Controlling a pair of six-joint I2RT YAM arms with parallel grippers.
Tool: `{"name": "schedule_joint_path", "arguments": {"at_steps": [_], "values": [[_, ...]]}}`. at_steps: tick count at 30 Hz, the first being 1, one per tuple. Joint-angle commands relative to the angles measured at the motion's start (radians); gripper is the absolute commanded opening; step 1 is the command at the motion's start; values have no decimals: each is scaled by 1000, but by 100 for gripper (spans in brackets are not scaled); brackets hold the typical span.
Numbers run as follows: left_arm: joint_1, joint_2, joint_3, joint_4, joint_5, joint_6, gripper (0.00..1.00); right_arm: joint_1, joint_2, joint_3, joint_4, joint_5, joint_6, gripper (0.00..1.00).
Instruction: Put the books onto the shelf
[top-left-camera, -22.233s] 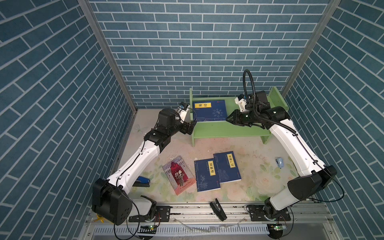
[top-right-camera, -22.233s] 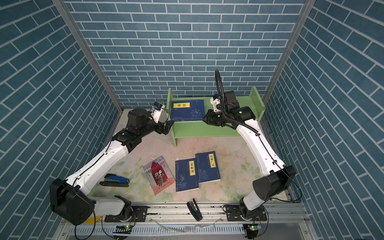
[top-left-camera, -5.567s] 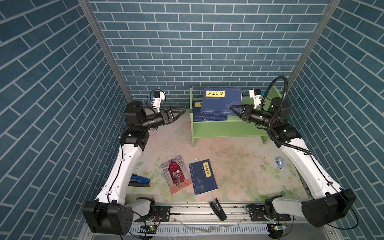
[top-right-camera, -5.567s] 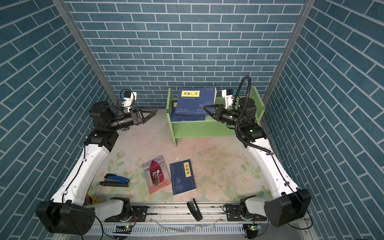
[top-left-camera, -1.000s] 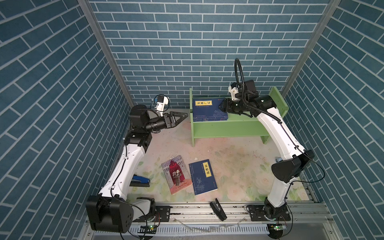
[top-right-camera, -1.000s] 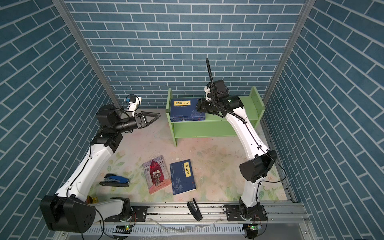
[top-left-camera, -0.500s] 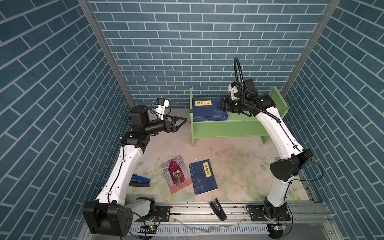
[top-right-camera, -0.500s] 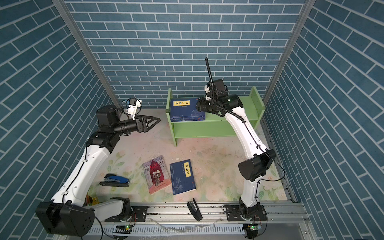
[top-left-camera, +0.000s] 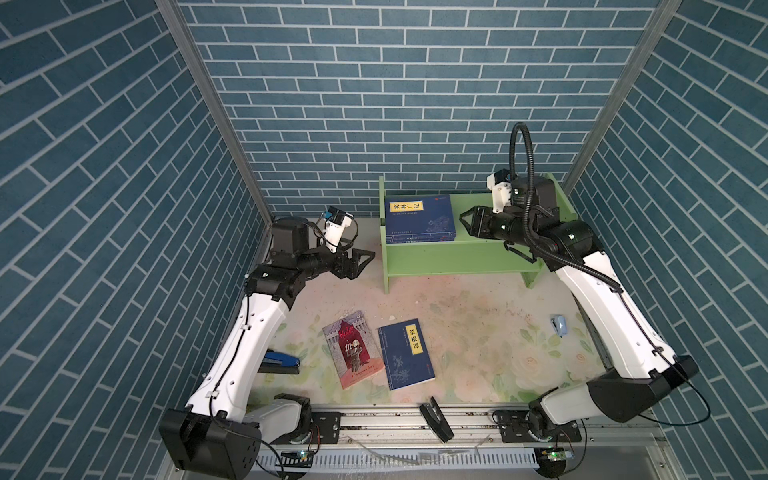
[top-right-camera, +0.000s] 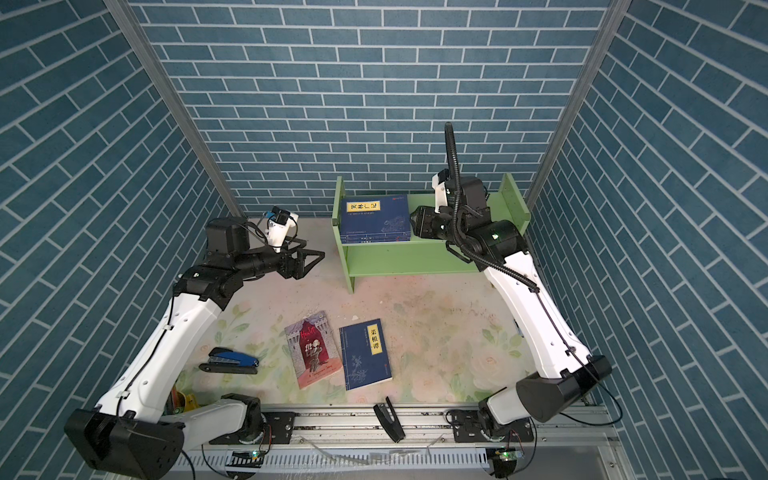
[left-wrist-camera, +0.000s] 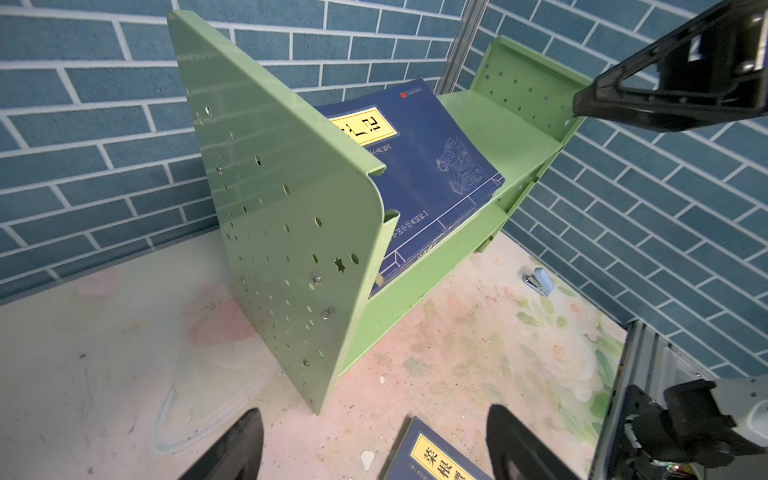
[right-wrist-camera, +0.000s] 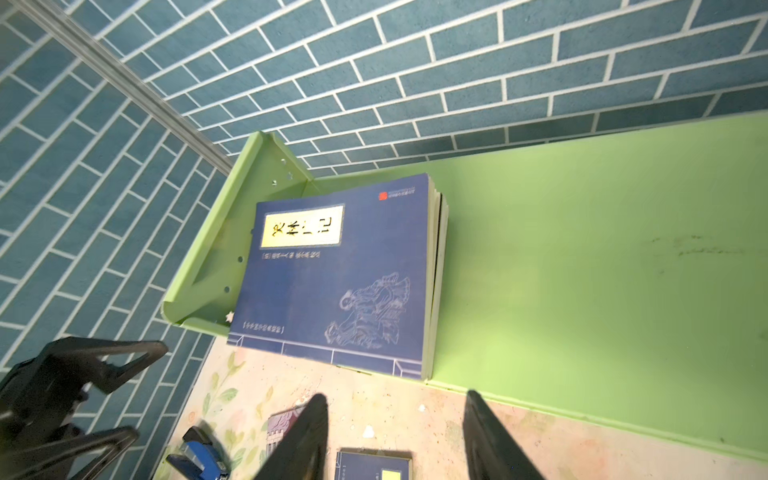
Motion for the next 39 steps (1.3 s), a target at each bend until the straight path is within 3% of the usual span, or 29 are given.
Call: {"name": "schedule_joint_path", "arguments": {"at_steps": [1,5,8,11,17,22,29,31,39], "values": [[-36,-1,23,-25,-95,80,84,17,-45,-83,64,-80,0,48],[-85,35,52,-28,-141,101,83,41,-66,-132,85,-173,-3,40],[-105,53,55,6,-172,61,82,63,-48,-133,95,-247,10,28],[-109,62,62,28,-201,30,81,99,-12,-117,99,-289,22,23],[-109,49,82,-3,-320,-37,81,155,100,-2,85,-330,15,23],[-108,28,41,7,-219,-38,84,159,226,255,-21,-190,-42,28],[-109,27,-7,42,-219,42,86,157,598,908,-356,-48,-161,31],[-110,34,-12,62,-227,53,86,154,675,1027,-400,-2,-180,32],[-119,83,-21,168,-208,73,87,140,573,787,-243,156,-166,36]]}}
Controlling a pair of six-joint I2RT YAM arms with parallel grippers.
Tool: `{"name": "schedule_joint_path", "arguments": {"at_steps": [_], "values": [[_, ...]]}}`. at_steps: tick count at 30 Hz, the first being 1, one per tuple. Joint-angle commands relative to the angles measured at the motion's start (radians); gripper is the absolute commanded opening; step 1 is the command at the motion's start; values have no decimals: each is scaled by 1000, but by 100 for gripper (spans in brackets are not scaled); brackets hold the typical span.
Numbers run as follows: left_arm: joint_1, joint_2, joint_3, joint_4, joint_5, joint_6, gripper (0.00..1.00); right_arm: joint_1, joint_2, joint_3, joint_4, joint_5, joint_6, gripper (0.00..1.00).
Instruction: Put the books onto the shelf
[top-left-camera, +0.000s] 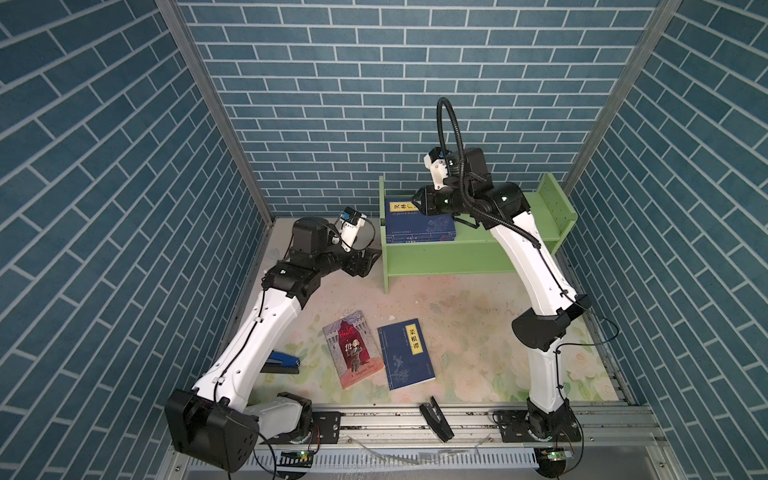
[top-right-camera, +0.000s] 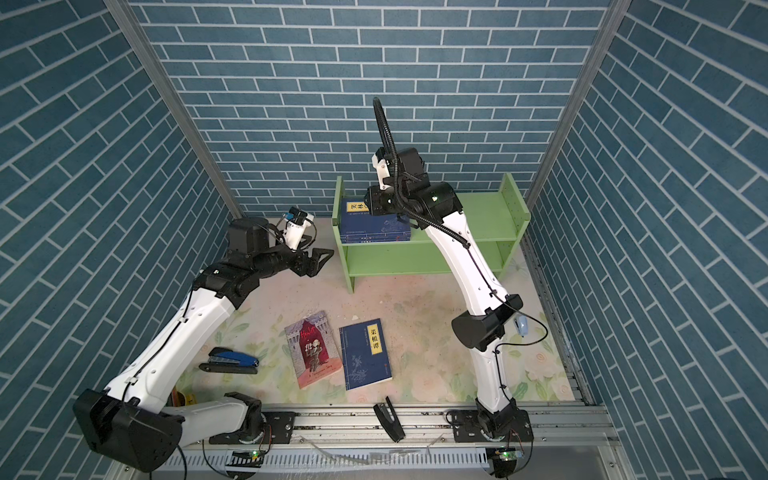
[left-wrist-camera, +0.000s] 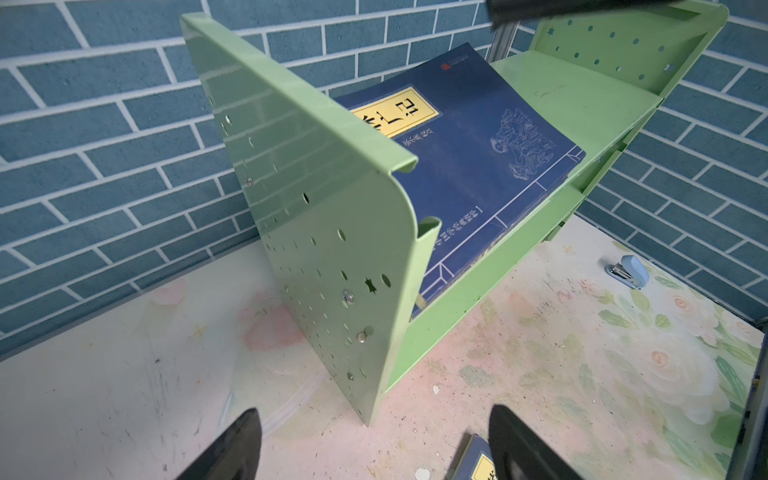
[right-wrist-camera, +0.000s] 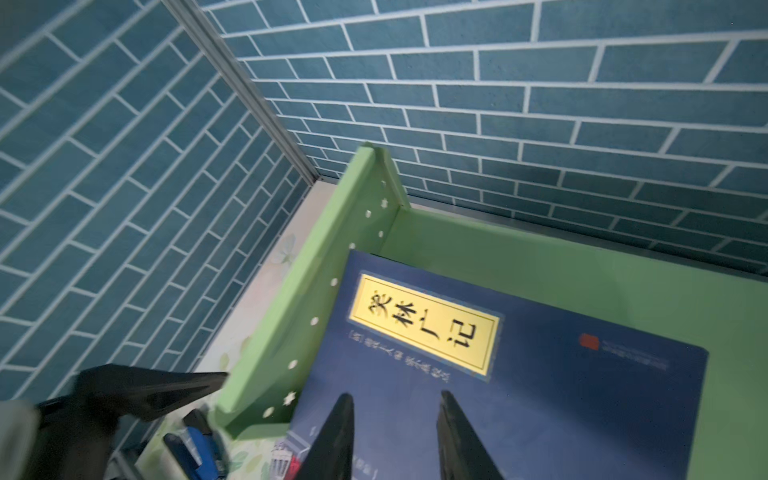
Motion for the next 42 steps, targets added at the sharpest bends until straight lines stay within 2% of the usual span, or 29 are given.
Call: {"name": "schedule_joint_path", "arguments": {"at_steps": [1,8,19,27,37,42], "values": [[-15,30,-5,75,16,28,87,-9,-84,-62,20,134,-33,36],[-33,70,-13,153,1,43,87,-10,-304,-383,175,205,8,39],[-42,107,-22,228,-48,30,87,-10,-594,-742,336,250,67,40],[-42,121,-15,247,-61,3,87,-10,-666,-825,342,257,80,41],[-44,131,-10,263,-108,-9,87,-11,-685,-844,341,256,83,41],[-44,122,-10,242,-83,-12,87,-11,-685,-843,339,251,82,41]]}}
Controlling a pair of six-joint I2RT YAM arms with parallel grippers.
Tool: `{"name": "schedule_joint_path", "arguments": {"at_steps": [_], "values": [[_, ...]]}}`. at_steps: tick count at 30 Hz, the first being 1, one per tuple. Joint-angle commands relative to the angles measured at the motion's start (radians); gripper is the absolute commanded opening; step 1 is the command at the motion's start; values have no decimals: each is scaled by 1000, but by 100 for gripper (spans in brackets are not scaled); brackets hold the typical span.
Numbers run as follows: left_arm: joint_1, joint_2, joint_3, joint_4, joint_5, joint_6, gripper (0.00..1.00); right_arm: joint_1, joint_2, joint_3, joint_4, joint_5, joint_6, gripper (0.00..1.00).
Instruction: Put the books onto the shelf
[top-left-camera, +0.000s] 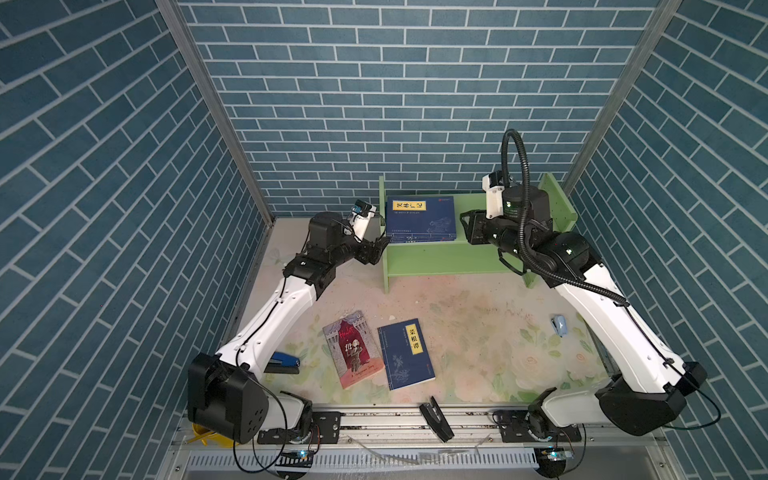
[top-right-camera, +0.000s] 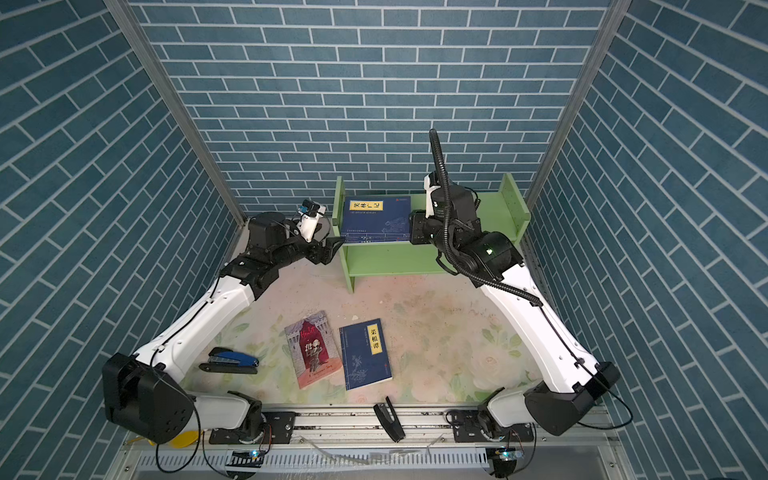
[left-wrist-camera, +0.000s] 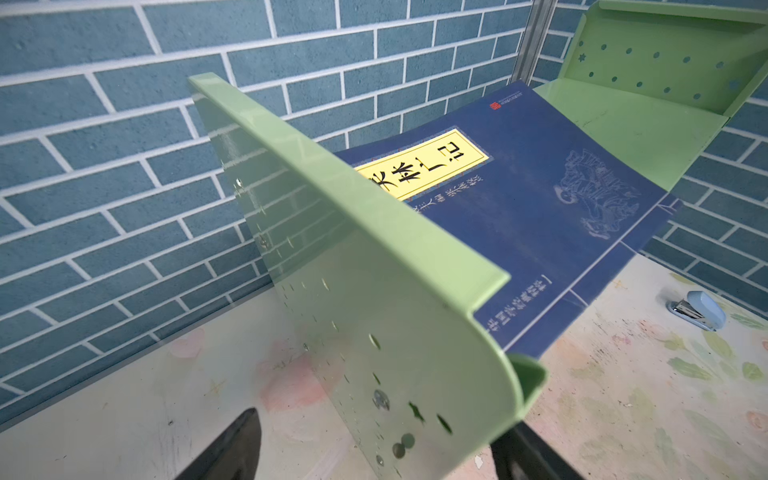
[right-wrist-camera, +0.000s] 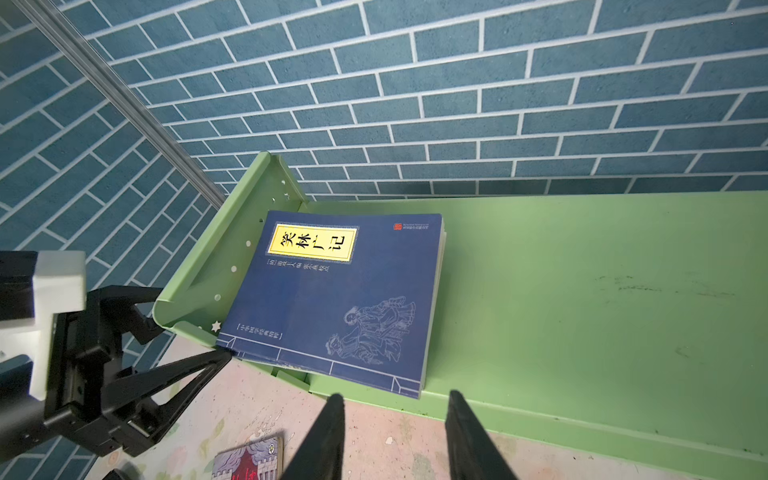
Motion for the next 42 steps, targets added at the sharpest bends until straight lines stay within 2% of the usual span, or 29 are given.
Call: {"name": "schedule_joint_path", "arguments": {"at_steps": [1,6,10,15,19,42], "values": [[-5,-7,-1,-2,5,-9,87,-2,-21,-7,12,15,24,41],[-5,-39,-14,-47,17,-19,87,-3,-32,-31,7,6,42,42],[-5,-70,-18,-102,25,-33,87,-2,-42,-72,-13,-83,61,41],[-5,-75,-15,-118,29,-34,87,-2,8,-79,-83,-190,70,35],[-5,-68,-14,-104,23,-37,87,-2,49,-73,-103,-226,72,27],[-5,-34,5,-51,14,-56,87,-50,158,-9,-124,-206,41,22]]}}
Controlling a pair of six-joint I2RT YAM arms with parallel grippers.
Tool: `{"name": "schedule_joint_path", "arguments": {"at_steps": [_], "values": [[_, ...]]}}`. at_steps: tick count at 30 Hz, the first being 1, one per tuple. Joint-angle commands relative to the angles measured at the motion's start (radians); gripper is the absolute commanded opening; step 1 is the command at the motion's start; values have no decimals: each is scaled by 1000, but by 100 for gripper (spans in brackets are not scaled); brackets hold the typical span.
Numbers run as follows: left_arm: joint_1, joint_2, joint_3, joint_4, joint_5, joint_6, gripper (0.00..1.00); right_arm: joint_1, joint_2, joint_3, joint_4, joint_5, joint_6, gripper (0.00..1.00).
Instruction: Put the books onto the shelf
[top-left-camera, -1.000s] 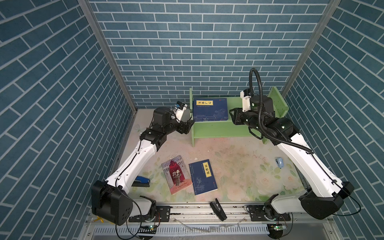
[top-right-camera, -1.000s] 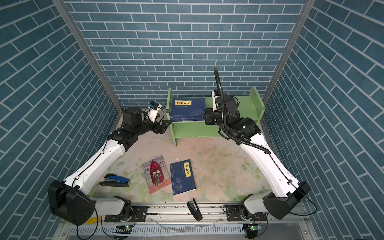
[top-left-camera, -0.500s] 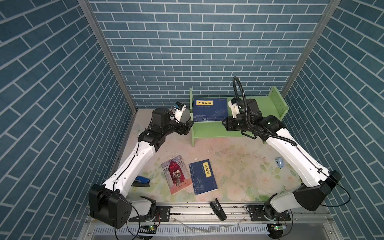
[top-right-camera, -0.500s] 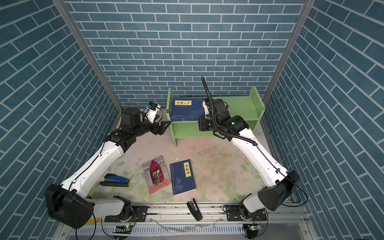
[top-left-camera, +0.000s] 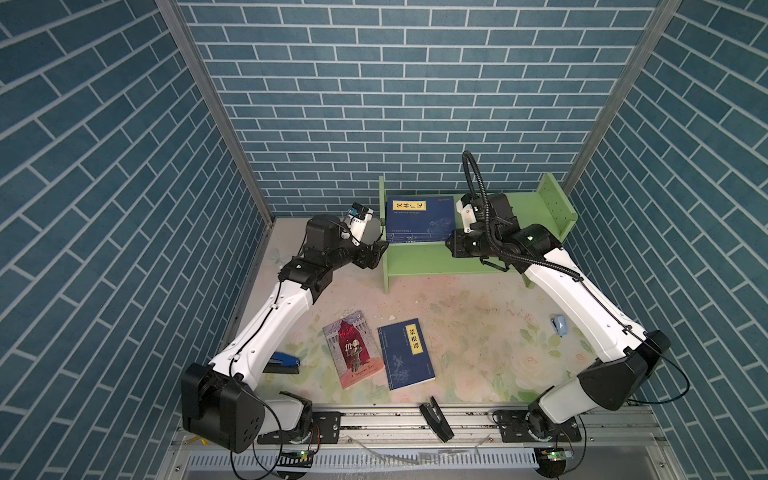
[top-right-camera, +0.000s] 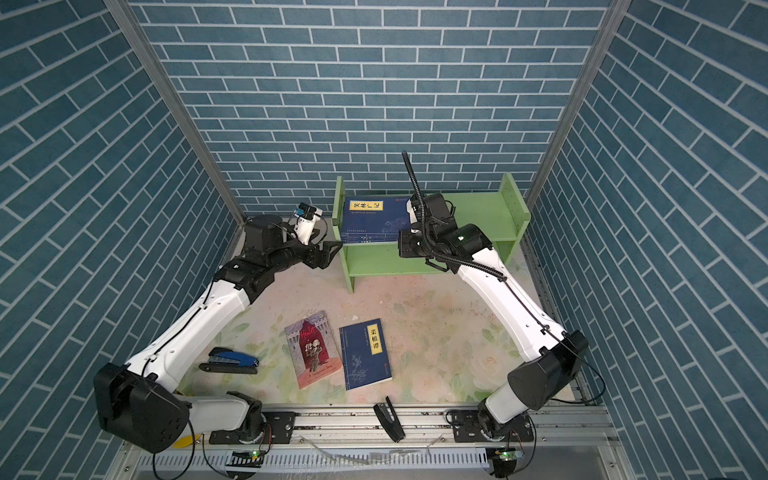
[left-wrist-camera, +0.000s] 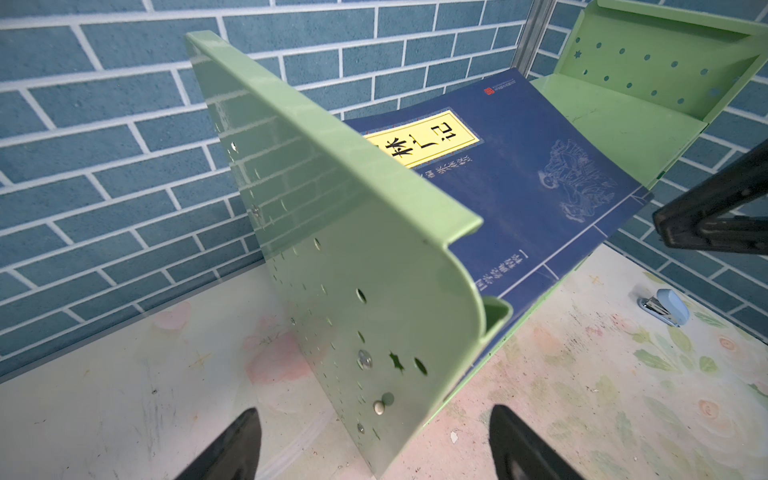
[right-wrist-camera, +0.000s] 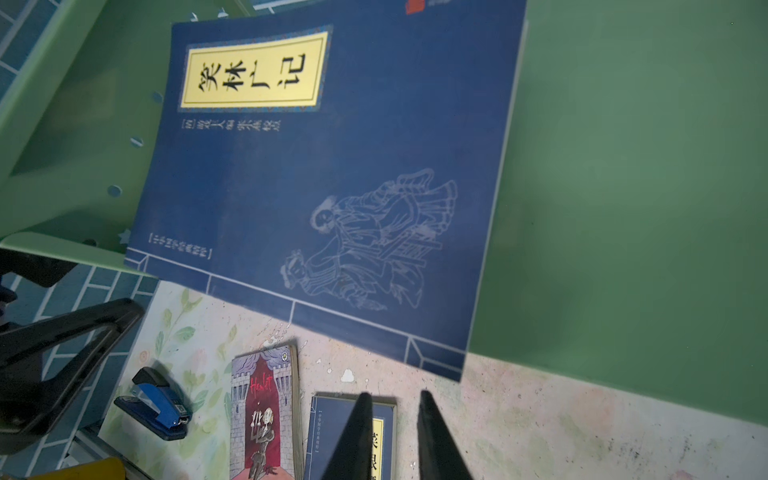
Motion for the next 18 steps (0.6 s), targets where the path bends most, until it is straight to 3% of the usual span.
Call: {"name": "schedule_joint_path", "arguments": {"at_steps": [1,13,18], "values": [[-5,10,14,23,5,-8,87,-10,13,28,-9,0,-17,21],[-5,2,6,20,6,-7,87,-42,30,46,-14,6,-11,21],[-5,-9,-1,15,9,-4,87,-46,6,20,1,-53,7,24]]}}
